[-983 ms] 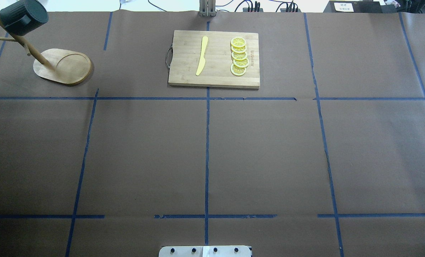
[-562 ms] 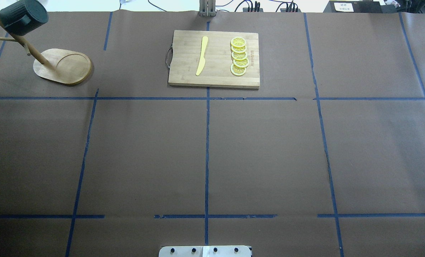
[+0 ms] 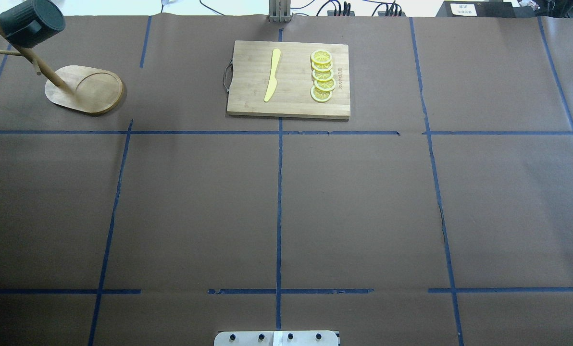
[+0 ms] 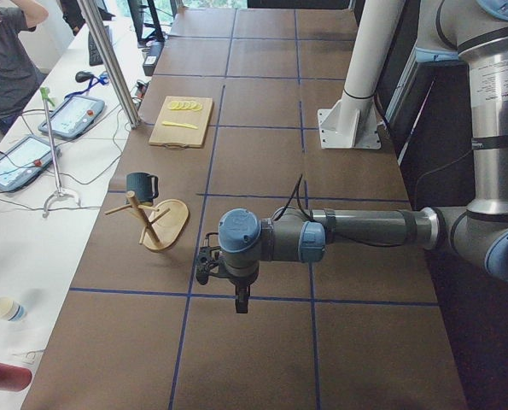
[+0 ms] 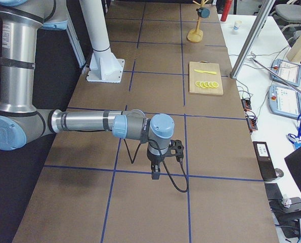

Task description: Hang cup on storage rack

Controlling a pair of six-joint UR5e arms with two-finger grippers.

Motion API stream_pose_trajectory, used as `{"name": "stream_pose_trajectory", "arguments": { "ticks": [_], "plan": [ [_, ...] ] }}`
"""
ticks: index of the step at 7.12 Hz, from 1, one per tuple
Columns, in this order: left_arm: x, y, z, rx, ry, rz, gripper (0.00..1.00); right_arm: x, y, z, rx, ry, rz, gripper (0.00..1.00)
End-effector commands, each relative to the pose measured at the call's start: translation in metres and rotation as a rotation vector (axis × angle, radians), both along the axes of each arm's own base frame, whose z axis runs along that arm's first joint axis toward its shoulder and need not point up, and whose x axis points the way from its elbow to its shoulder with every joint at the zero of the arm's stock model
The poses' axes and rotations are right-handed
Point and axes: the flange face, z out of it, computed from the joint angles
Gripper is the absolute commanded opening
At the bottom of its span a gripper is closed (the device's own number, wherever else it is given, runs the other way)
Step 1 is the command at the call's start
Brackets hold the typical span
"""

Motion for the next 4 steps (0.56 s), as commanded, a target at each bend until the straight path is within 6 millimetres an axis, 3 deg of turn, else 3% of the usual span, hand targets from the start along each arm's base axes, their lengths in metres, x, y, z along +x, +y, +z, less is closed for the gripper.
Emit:
{"name": "stream_pose_trajectory", "arguments": {
  "ticks": [1,4],
  "plan": [
    [0.0006,0.0004,0.0008,-0.002,0.003,0.001,1.0,-0.0001,-0.0014,-0.0023,0.006,0.0,0.0,1.0],
    [0.0007,0.0018,0.0058,-0.012,0.003,0.001,1.0,-0.0002,-0.0036,-0.0044,0.009,-0.001,0.003,1.0]
  ]
}}
